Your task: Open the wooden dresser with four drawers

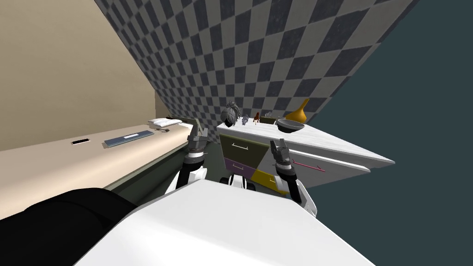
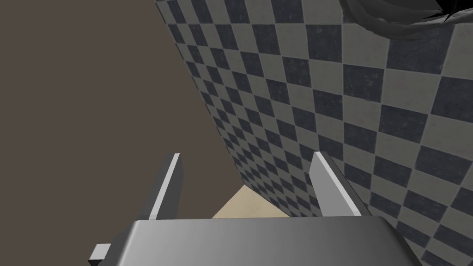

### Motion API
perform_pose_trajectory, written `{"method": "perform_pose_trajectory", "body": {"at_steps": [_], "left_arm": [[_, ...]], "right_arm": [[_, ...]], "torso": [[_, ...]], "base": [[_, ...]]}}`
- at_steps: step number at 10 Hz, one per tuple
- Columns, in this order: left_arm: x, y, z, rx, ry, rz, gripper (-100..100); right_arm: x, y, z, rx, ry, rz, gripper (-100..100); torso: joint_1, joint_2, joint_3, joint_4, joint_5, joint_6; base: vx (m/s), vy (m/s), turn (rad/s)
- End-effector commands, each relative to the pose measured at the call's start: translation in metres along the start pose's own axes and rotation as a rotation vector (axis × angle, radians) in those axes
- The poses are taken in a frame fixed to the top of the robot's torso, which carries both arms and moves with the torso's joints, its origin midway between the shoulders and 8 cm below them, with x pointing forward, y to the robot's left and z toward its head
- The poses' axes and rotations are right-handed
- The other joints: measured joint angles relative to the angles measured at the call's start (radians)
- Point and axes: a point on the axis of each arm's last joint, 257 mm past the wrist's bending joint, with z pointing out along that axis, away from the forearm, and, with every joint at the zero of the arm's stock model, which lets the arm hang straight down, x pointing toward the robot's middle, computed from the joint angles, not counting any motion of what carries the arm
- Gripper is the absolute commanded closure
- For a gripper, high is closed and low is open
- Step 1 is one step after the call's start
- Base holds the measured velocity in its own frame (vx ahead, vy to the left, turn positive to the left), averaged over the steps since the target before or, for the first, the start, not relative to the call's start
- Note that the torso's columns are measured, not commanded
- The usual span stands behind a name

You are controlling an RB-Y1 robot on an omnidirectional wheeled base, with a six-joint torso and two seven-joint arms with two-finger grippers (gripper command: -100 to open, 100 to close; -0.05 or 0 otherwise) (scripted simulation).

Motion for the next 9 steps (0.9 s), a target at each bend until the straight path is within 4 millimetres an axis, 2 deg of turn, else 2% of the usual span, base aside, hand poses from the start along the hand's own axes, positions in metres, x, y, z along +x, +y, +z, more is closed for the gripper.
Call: {"method": "perform_pose_trajectory", "body": {"at_steps": [1, 9], "left_arm": [[0.0, 0.0, 0.0, 0.0, 0.0, 0.0, 0], [0.0, 0.0, 0.0, 0.0, 0.0, 0.0, 0]], "right_arm": [[0.006, -0.001, -0.003, -0.02, 0.01, -0.096, -100], [0.029, -0.007, -0.018, -0.076, 0.047, -0.376, -100]], "torso": [[0.0, -0.002, -0.001, 0.0, 0.0, 0.0], [0.0, 0.0, 0.0, 0.0, 0.0, 0.001]], "base": [[0.038, 0.084, -0.084], [0.026, 0.103, -0.119]]}}
